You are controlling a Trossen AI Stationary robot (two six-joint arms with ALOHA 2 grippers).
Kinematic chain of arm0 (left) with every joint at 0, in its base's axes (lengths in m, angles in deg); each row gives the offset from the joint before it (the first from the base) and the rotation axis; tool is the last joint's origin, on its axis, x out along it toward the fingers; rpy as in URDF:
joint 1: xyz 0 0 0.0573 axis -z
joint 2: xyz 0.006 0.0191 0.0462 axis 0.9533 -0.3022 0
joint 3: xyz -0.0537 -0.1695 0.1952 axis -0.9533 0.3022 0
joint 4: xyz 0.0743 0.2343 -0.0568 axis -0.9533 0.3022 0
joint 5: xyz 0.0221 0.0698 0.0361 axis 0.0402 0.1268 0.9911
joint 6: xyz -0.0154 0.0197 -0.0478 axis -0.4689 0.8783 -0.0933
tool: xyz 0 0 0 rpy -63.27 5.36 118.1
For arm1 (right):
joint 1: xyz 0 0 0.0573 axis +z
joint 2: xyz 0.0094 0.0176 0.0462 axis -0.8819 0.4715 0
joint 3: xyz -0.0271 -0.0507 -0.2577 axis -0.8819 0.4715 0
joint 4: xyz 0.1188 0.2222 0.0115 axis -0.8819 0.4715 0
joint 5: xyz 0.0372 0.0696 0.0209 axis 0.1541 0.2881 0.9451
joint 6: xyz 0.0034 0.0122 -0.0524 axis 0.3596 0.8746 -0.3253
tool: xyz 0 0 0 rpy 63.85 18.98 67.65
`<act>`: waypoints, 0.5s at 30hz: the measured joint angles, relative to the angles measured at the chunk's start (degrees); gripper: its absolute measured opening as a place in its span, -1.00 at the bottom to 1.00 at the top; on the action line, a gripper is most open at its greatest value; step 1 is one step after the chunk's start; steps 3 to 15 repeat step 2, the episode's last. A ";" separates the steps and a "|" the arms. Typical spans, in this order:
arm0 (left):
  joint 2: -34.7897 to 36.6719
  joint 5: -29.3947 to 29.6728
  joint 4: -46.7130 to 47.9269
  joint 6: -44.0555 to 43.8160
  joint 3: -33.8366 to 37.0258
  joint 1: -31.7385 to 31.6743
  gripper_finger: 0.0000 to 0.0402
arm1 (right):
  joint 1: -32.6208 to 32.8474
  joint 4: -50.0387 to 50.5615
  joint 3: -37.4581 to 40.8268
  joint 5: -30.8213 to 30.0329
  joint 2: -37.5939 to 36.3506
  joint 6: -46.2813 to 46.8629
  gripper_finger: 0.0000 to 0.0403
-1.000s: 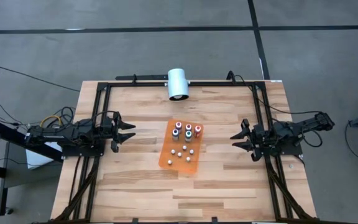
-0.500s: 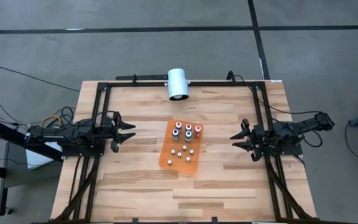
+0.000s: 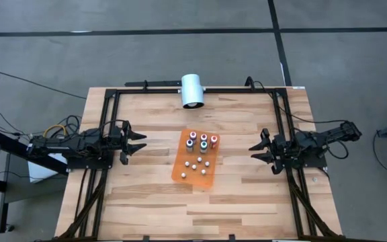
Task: Pick & Place food coloring
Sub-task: Return to Home Position
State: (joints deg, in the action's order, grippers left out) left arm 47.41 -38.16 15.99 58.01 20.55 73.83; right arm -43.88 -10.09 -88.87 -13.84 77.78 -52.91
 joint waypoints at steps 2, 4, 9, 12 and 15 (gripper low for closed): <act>-0.01 0.00 0.00 0.00 0.00 -0.01 -0.16 | -0.01 -0.01 0.00 0.01 0.00 0.00 -0.40; -0.01 0.00 0.00 0.00 0.00 -0.01 -0.16 | -0.01 -0.01 0.00 0.01 0.00 0.00 -0.40; -0.01 0.00 0.00 0.00 0.00 -0.01 -0.16 | -0.01 -0.01 0.00 0.01 0.00 0.00 -0.40; -0.01 0.00 0.00 0.00 0.00 -0.01 -0.16 | -0.01 -0.01 0.00 0.01 0.00 0.00 -0.40; -0.01 0.00 0.00 0.00 0.00 -0.01 -0.16 | -0.01 -0.01 0.00 0.01 0.00 0.00 -0.40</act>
